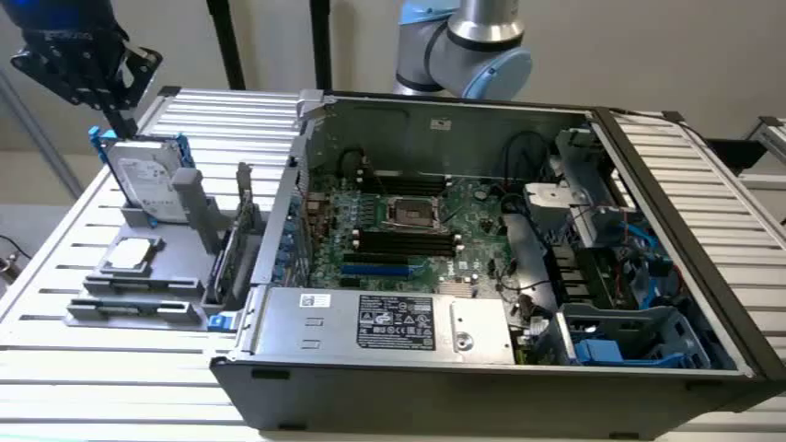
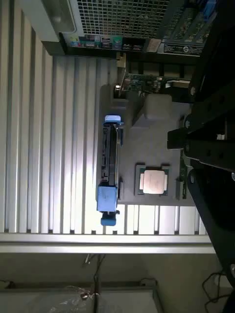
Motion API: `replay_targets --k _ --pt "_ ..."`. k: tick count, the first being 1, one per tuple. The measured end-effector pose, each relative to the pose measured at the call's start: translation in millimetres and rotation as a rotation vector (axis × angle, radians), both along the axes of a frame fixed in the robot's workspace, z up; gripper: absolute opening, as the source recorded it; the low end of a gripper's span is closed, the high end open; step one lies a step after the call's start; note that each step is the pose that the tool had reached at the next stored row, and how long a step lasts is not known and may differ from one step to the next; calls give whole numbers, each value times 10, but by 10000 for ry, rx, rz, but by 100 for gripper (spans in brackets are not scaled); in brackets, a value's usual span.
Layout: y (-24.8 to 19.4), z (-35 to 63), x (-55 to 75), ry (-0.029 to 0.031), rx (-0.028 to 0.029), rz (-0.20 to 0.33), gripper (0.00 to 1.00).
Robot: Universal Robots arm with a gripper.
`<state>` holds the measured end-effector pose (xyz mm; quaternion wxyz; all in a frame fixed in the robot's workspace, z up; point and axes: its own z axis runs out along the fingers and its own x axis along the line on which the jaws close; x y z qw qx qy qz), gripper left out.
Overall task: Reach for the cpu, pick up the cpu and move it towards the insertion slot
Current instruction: 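Pick up the cpu and move it towards the insertion slot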
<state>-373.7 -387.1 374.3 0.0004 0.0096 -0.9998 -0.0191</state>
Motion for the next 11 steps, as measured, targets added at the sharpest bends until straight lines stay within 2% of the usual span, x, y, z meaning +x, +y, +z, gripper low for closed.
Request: replay_targets --k 11 --pt "0 0 0 0 0 0 11"
